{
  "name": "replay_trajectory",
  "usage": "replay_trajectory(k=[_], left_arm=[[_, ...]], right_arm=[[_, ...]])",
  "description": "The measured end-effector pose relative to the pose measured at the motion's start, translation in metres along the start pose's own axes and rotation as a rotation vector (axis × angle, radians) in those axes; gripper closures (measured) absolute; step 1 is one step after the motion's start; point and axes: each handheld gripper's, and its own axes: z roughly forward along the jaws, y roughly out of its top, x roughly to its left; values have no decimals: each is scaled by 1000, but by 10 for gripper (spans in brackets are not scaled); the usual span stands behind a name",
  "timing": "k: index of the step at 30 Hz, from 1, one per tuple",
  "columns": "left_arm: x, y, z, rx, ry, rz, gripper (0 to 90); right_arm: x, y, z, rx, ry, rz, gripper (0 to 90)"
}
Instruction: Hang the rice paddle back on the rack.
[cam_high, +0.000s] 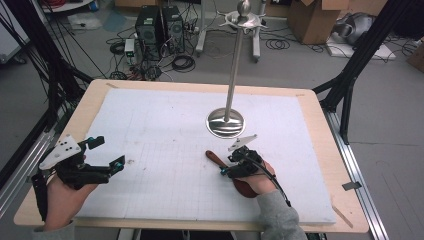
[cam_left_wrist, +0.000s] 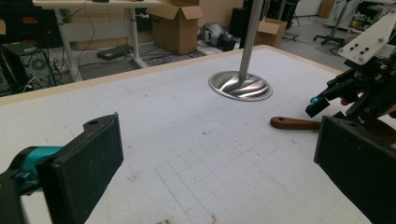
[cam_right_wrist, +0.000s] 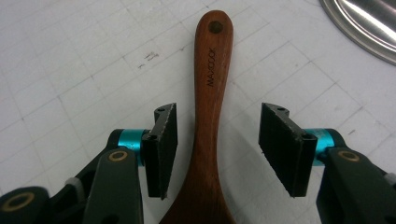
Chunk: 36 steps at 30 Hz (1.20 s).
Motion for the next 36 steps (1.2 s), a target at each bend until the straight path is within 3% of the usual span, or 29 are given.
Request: replay_trajectory(k=[14, 20, 36], left_arm=[[1, 0, -1, -2, 2, -3, 17], [1, 0, -1, 3, 2, -2, 17], [2, -1, 5, 7, -7, -5, 18]], right_arm=[[2, -1, 0, 32, 1, -1, 558], [7, -1, 0, 43, -28, -10, 567], [12, -12, -1, -34, -48, 5, 664]])
